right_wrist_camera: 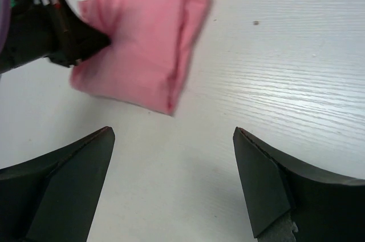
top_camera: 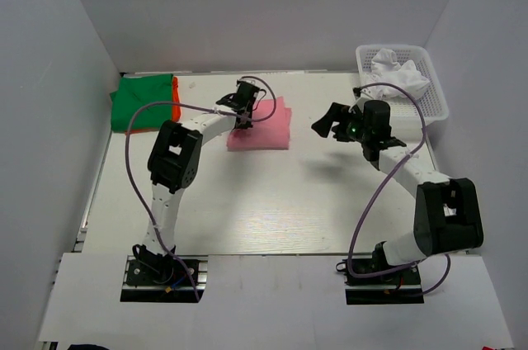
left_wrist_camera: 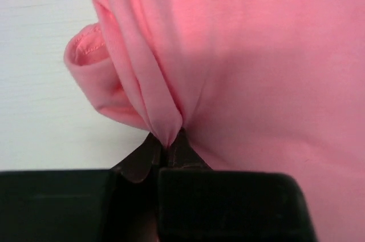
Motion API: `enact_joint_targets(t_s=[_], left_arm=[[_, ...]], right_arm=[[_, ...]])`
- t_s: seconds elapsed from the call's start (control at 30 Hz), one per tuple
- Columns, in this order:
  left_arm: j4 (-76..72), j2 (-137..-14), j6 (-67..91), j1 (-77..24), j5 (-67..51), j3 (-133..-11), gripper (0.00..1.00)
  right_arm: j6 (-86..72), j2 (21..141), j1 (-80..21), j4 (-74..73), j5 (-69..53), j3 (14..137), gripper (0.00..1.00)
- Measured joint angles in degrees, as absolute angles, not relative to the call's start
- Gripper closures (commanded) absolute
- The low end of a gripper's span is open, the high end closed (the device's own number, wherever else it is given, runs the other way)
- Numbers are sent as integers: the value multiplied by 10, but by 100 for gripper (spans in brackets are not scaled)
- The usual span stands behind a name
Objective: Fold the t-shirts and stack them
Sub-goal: Put the neatly folded tshirt into the corner of the board with the left arm
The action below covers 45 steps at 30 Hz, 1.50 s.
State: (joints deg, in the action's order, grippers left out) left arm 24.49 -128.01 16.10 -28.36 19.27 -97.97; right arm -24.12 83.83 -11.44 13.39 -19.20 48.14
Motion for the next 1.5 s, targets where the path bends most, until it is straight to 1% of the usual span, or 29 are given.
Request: enact_joint_targets(t_s=[0.13,0.2,0.37,0.57,0.77,1.0,1.23,1.4,1.5], left_arm=[[213,-1206,75,-261,266,-886,100],[196,-1167,30,-248,291,-859,100],[140,-1090,-66,-217,325,-833,100],[93,-1048,-153,-171,314,-829,100],[102,-1049,-208,-123,303,-855,100],[134,-1087,-222,-74,302,-966,100],[152,-1107,-213,-37,293,-978,100],[157,-1147,-196,-14,291,-982,100],[166,-1184,-188,3,292,-1007,100]], right_arm=[[-233,810,-112,133,-157,459,10],[-229,801,-112,131,-144,452,10],[-219,796,-112,128,-123,451,10],[-213,795,-112,125,-117,451,10],[-205,797,-112,103,-117,456,10],[-205,809,-112,92,-119,479,10],[-205,818,-112,90,-126,499,10],[-204,825,-112,85,-126,510,10],[-204,826,-112,78,-126,514,10]])
